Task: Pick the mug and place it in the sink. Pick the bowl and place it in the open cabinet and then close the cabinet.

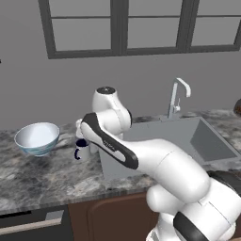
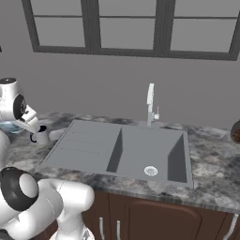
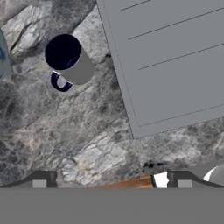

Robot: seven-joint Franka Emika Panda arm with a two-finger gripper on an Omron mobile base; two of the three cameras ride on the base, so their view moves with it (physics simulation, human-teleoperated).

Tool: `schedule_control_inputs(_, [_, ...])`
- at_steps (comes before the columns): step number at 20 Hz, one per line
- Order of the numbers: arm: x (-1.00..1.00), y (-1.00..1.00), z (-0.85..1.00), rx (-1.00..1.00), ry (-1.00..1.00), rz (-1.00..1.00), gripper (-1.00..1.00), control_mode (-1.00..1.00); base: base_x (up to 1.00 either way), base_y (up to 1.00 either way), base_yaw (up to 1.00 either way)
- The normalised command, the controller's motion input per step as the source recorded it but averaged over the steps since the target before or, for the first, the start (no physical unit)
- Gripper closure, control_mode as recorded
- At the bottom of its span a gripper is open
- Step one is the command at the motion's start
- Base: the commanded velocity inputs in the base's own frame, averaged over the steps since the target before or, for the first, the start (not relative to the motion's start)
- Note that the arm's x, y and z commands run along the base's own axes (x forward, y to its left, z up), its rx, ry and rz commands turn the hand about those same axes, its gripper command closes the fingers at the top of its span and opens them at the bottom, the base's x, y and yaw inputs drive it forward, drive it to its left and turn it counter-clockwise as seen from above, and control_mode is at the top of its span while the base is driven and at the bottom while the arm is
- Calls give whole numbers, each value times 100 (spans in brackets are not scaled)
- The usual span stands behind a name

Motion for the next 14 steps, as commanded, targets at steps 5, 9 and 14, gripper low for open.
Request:
schedule_control_inputs(5, [11, 24, -29, 1, -3, 0, -100, -100, 0, 0, 0])
schedule_control_inputs(9, [10, 28, -36, 1, -3, 0, -100, -100, 0, 0, 0])
schedule_control_inputs(14, [8, 7, -33, 8, -2, 0, -100, -100, 0, 0, 0])
